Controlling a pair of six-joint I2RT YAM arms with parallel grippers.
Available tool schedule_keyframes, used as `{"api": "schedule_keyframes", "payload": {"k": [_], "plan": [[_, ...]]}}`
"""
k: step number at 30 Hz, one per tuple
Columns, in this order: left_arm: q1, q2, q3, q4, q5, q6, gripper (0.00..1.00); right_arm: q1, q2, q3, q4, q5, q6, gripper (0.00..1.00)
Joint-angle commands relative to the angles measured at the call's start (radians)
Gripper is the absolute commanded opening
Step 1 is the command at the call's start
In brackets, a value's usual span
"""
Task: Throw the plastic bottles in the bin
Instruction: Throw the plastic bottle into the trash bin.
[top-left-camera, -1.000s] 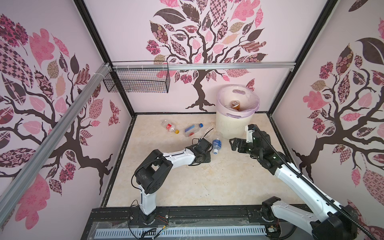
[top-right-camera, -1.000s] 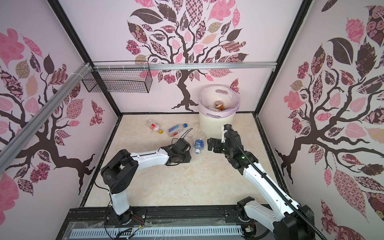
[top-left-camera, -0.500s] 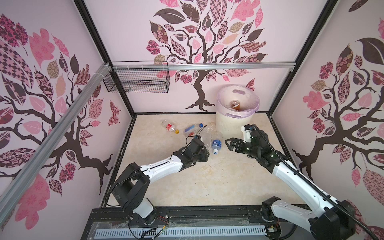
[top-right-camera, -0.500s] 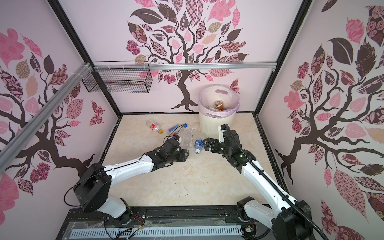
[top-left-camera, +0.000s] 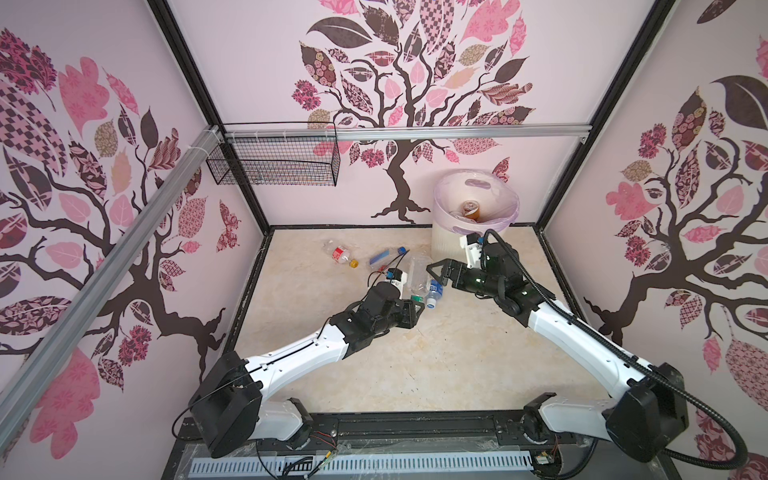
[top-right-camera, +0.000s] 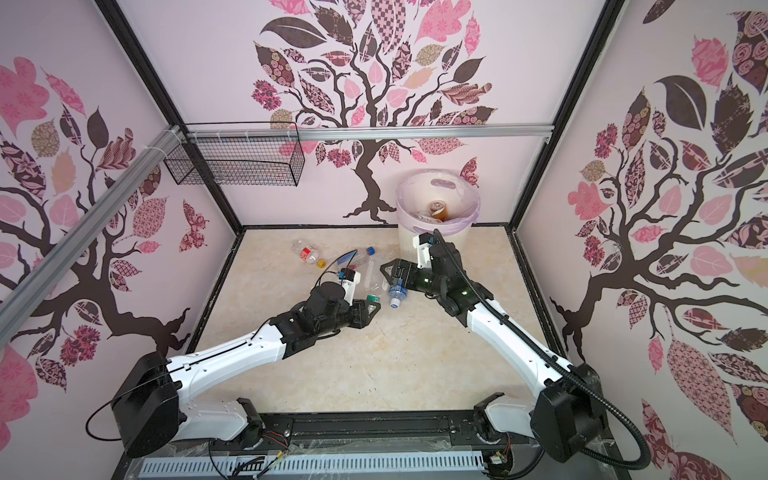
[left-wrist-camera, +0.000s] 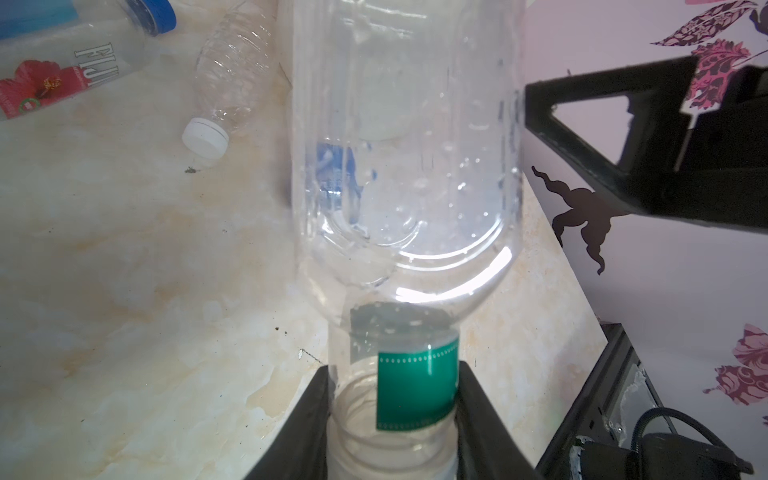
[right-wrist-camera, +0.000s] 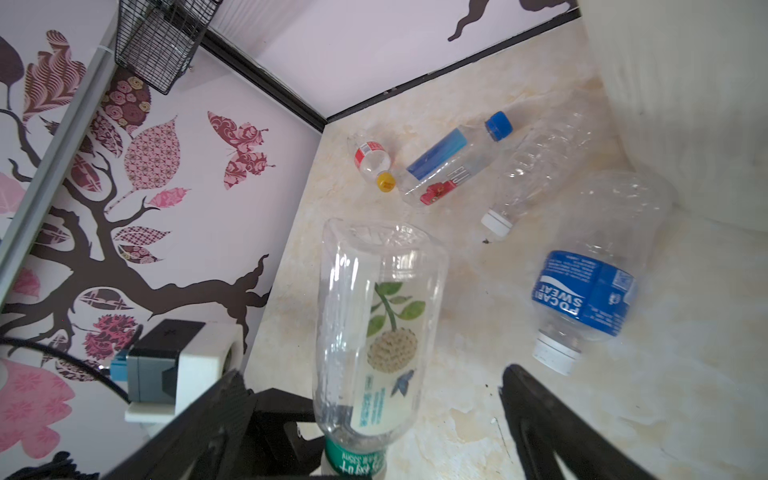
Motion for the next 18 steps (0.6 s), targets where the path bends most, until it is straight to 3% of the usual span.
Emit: {"api": "schedule_keyframes", "payload": {"k": [1, 5, 11, 18], "plan": [[-0.008, -0.037, -0.036, 0.029, -0.015, 0.016, 0.31, 0.001, 0.062, 0.051, 0.038, -0.034, 0.029, 0.93], [-0.011, -0.054, -0.043, 0.029, -0.015, 0.014, 0.31, 0.011, 0.097, 0.076, 0.054, -0.05, 0.036, 0.83], [-0.023, -0.051, -0.039, 0.045, -0.014, 0.013, 0.31, 0.03, 0.134, 0.088, 0.077, -0.072, 0.047, 0.78], [-0.049, -0.044, -0.034, 0.05, -0.019, 0.017, 0.32, 0.036, 0.157, 0.089, 0.1, -0.086, 0.056, 0.63]]}}
